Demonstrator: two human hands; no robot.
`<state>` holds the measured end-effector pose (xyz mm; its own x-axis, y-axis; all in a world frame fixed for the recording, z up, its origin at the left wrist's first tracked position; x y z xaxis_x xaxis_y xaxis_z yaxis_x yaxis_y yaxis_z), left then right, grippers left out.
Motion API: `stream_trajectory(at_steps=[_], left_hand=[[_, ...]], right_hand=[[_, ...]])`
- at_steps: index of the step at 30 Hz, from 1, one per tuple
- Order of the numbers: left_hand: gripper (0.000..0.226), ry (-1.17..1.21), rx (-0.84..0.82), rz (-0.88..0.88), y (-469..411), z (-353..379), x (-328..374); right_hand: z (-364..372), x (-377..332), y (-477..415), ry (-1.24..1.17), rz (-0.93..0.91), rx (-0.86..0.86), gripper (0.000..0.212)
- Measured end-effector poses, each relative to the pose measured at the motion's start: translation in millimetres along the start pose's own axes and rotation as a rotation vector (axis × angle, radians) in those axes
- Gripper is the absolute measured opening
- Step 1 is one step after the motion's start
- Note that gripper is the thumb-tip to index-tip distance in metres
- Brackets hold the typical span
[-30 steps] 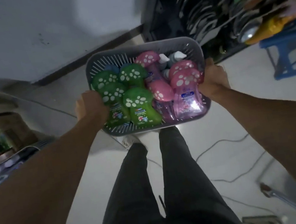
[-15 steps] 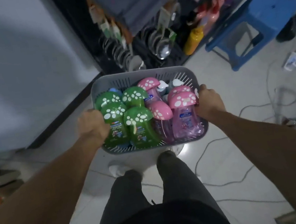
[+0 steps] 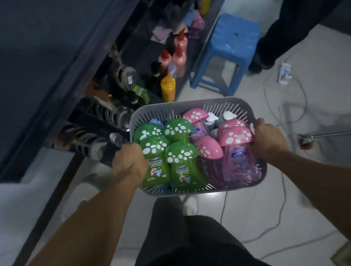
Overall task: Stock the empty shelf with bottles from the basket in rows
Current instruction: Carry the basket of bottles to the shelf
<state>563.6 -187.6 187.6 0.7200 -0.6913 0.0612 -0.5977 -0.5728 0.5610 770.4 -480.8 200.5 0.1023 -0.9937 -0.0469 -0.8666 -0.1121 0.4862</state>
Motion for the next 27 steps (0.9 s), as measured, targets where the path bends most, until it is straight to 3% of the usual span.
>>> stream_trajectory(at_steps=[10, 23, 27], left_hand=[[0.024, -0.072, 0.012, 0.172, -127, -76, 119], [0.015, -0.161, 0.028, 0.137, -235, -140, 229], [0.017, -0.154, -0.011, 0.135, -257, -147, 258]], right_hand=[[-70, 25, -101, -0.107, 0.143, 0.063, 0.027], [-113, 37, -240, -0.240, 0.244, 0.012, 0.034], [-121, 45, -276, -0.272, 0.274, 0.009, 0.027]])
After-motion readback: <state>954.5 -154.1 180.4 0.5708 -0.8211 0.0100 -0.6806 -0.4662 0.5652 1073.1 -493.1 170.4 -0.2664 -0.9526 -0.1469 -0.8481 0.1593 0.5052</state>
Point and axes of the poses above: each hand's wrist, its own y-axis away from the middle knuckle, its own z-axis out of the palm, x = y × z, the point moved 6 cm from there along -y, towards the middle knuckle, and after that the axes turned 6 degrees about z, right-handed, at the moved point
